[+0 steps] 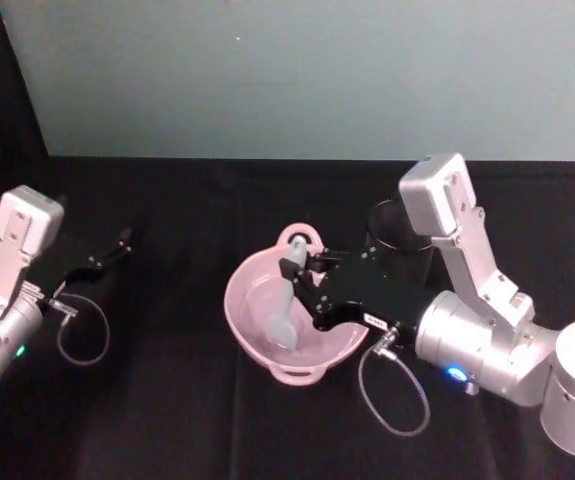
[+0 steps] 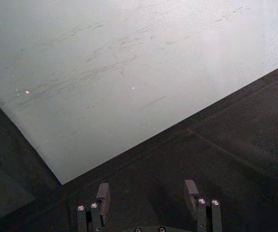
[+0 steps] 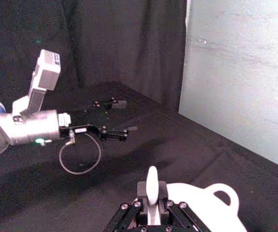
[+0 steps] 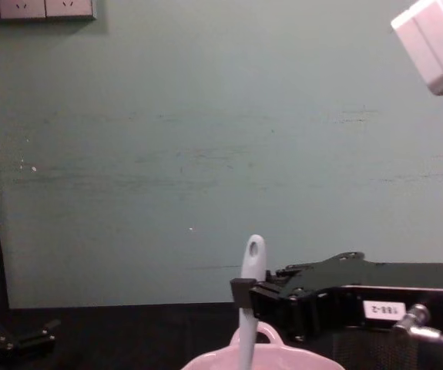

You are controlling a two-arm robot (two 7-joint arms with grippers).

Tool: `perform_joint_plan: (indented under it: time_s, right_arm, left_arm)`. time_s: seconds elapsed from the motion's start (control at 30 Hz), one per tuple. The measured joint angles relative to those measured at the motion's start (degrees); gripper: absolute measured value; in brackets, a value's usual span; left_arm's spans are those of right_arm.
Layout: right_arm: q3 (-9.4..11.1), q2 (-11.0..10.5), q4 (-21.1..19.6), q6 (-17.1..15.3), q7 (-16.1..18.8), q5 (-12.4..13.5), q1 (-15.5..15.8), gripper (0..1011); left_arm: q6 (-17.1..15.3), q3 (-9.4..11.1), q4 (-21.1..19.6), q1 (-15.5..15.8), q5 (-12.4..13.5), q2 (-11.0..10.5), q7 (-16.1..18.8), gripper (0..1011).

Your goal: Use the one hand to pick up the spoon and stir the clear water in the bowl.

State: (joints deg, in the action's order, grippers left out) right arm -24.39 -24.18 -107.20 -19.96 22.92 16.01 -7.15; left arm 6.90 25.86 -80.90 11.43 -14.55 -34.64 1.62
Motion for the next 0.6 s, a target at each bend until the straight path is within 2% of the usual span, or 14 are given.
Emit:
perform_joint_plan:
  time_s: [0.27, 0.37, 0.6]
  right_arm:
    - [-1.29, 2.95, 3.82, 1.20, -1.86, 0.86, -2.27, 129]
    - [-1.50, 4.57, 6.09, 2.62, -3.54, 0.42, -3.30, 129]
    - [-1.15, 6.28, 8.87, 4.17, -5.66, -1.11, -4.73, 129]
  left_arm:
    - [0.00, 0.00, 0.00, 0.00, 0.00, 0.00, 0.00, 1011]
    - [0.00, 0.00, 0.00, 0.00, 0.00, 0.00, 0.00, 1011]
    - [0.00, 0.00, 0.00, 0.00, 0.00, 0.00, 0.00, 1011]
